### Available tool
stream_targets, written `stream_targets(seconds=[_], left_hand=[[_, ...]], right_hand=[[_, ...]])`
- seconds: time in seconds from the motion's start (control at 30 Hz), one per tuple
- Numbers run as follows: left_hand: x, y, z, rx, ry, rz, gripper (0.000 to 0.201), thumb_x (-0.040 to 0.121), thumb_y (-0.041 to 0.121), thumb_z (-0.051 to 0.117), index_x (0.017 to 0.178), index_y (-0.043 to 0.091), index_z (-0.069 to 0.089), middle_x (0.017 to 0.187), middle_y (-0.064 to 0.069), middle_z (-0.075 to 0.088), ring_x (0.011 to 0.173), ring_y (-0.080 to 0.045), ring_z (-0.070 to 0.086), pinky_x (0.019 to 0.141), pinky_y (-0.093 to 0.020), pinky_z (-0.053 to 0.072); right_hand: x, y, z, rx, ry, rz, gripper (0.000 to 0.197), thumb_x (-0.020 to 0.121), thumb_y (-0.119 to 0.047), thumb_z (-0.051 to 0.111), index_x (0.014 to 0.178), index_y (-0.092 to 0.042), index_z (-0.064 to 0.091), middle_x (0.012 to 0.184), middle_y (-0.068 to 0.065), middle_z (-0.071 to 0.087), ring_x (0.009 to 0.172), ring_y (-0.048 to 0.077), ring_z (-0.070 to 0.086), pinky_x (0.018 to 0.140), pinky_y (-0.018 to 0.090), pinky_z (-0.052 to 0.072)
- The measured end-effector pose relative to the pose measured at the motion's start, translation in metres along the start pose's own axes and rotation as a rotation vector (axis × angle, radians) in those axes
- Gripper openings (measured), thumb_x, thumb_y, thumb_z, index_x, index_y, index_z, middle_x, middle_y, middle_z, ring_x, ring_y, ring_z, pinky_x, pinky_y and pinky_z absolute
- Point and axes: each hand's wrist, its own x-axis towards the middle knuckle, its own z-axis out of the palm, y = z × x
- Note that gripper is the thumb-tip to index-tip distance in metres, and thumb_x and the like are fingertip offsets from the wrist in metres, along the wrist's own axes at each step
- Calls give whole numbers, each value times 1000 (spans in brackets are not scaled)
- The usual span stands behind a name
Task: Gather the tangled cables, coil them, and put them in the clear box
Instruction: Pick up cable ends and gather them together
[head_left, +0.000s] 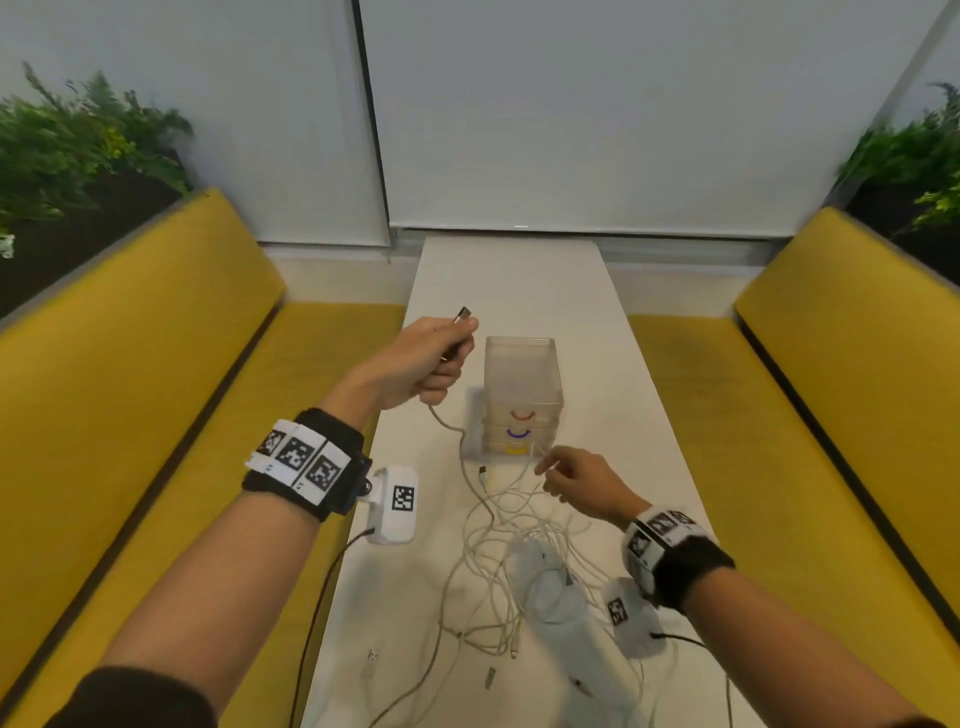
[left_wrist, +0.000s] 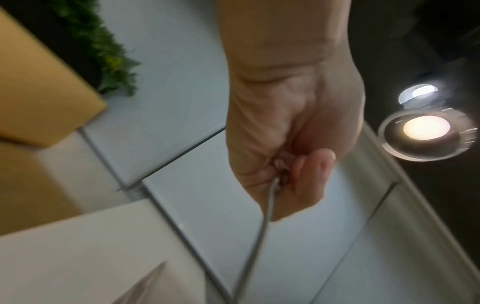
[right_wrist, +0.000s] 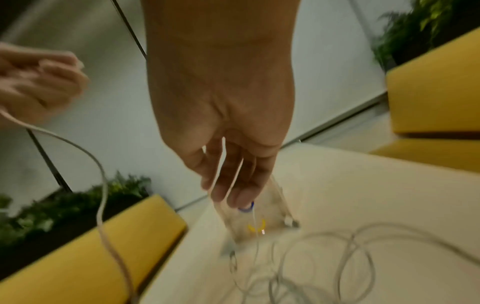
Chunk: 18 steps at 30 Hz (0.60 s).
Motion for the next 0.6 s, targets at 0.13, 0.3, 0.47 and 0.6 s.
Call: stream_targets(seconds=[0.13,0.3,0.47,0.6], left_hand=[[19,-37,1,-164,105,-90,34,105,34,44,77,16,44,59,1,22,42,-11,21,35,-19,22],[28,-69,-2,-407,130,-185,32,101,38,38,73,22,36,59,2,16,40,-10,13,36,-12,16],[34,-93,-4,-377,160,-217,28,98,27,37,71,19,36,55,1,23,41,-12,15,36,-15,19],[34,-104,3,-315,185,-211,24,99,19,38,76,14,41,56,-1,29,42,-15,21,38,-19,23]], right_hand=[[54,6,43,-128,-33,51,27,94,-14,50,115,-8,66,95,12,71,103,28,63,80,26,43],[105,5,89,-283,-141,-20,32,98,-17,49,108,7,68,113,23,66,97,29,58,75,29,36],[137,10,115,-433,-99,74,35,100,-29,48,95,2,63,97,20,60,92,32,57,75,36,41],[149,17,128,-589,-56,82,32,98,-25,52,74,-4,55,103,18,67,92,31,62,72,34,42]])
